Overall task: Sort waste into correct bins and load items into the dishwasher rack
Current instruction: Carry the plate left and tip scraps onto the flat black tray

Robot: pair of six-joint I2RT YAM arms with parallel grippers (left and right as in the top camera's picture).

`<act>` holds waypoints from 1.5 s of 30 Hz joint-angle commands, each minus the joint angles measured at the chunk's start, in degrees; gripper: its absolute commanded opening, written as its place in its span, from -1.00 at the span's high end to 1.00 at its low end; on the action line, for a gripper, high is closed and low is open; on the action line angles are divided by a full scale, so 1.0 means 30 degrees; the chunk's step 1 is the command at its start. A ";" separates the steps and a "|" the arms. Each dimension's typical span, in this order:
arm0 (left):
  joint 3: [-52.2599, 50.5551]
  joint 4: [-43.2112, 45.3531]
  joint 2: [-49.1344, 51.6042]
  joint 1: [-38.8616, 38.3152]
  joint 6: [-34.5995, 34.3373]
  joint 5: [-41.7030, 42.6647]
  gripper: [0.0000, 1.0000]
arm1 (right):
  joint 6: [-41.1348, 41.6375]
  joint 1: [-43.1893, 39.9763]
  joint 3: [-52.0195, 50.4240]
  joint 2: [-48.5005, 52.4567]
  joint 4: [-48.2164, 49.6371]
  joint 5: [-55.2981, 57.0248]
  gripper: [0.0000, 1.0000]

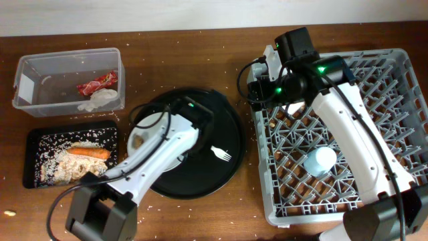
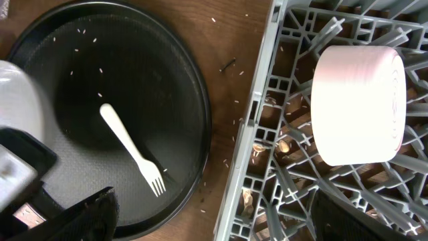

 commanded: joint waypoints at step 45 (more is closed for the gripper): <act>-0.0532 0.0860 -0.5413 1.9919 0.9180 2.1689 1.00 | -0.0124 -0.0109 0.0255 0.0102 -0.0379 0.0160 -0.82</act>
